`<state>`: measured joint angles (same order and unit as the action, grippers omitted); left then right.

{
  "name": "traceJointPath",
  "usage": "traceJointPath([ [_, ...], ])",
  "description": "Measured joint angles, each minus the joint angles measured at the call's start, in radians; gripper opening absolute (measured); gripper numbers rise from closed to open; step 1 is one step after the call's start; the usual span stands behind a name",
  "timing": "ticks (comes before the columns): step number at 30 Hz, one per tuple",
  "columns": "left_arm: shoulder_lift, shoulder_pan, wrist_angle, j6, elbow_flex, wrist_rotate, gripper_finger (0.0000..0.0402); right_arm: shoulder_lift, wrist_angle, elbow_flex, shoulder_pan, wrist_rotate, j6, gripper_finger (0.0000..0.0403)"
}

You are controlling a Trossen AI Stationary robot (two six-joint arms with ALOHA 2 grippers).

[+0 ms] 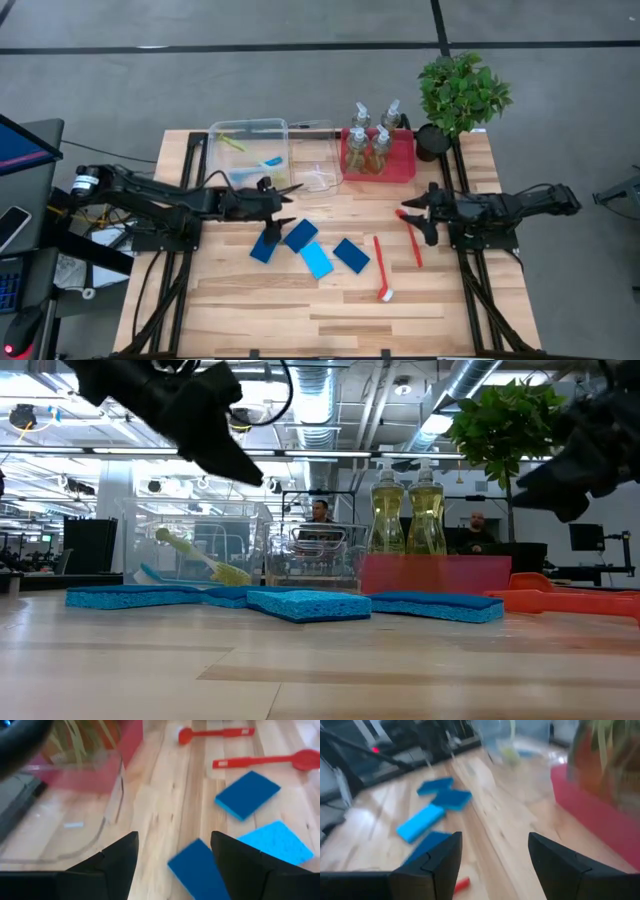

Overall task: Pick & Place Kitchen Sink Supplies
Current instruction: Put the red dish brush into the white bin

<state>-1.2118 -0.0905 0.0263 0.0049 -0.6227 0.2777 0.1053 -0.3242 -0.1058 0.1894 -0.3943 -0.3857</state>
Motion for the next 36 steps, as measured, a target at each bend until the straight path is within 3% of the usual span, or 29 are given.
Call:
traceJointPath([
  [8,0.000,-0.031,0.059,-0.079,0.058,0.006,0.0234,0.158,-0.028,-0.039,0.000,0.000,-0.077,0.0221],
  [20,0.001,-0.073,0.171,-0.093,0.095,0.006,0.0232,0.399,-0.197,-0.108,0.000,0.013,-0.341,0.0221],
  [26,0.001,-0.073,0.176,-0.093,0.095,0.006,0.0232,0.450,-0.199,-0.110,0.000,0.089,-0.377,0.0221],
  [36,0.001,-0.073,0.178,-0.100,0.095,0.006,0.0232,0.490,-0.251,-0.111,0.000,0.099,-0.417,0.0221],
])
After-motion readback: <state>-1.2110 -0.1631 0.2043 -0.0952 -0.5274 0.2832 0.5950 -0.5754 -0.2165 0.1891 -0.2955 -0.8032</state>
